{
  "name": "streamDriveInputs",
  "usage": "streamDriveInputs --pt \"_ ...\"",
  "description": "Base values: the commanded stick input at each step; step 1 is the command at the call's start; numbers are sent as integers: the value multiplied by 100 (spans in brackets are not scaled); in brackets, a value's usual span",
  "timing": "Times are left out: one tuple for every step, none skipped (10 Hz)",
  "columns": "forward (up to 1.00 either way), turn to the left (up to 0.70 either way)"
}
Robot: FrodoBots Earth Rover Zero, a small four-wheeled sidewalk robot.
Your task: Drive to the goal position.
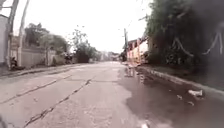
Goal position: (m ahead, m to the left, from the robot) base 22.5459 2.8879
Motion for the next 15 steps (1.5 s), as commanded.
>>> streamDriveInputs --pt "100 0" --pt "100 0" --pt "100 0" --pt "100 0" --pt "100 0" --pt "100 0" --pt "100 0" --pt "100 0" --pt "100 0" --pt "100 0" --pt "100 0" --pt "100 0" --pt "100 0" --pt "100 0" --pt "100 0"
